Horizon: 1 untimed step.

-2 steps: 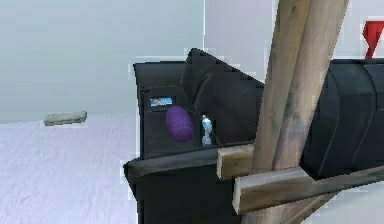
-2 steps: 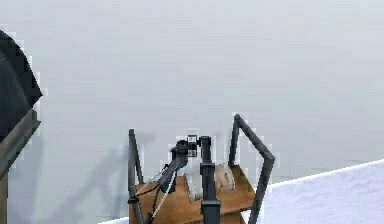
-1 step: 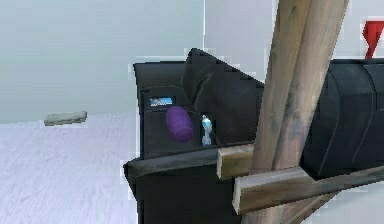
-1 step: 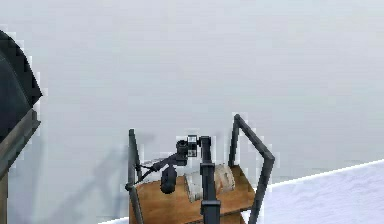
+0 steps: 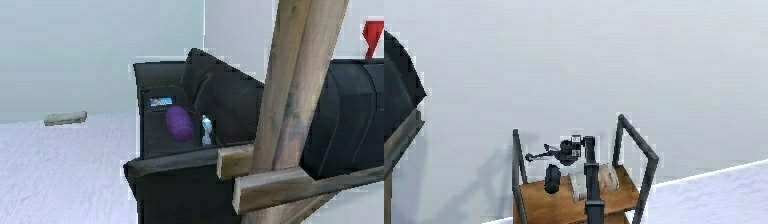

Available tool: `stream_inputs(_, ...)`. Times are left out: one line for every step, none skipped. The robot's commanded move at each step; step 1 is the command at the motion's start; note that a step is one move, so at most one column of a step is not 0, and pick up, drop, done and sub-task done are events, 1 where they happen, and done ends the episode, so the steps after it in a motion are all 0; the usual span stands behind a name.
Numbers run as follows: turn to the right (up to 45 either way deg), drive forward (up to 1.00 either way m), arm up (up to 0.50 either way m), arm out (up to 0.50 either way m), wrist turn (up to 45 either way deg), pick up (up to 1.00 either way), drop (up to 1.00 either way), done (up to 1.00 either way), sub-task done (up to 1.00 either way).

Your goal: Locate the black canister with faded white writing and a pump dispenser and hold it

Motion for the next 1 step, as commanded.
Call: stream_inputs(0.0, 0.0, 0.0, 0.0, 21.0, 0.0, 0.0, 0.0, 0.0)
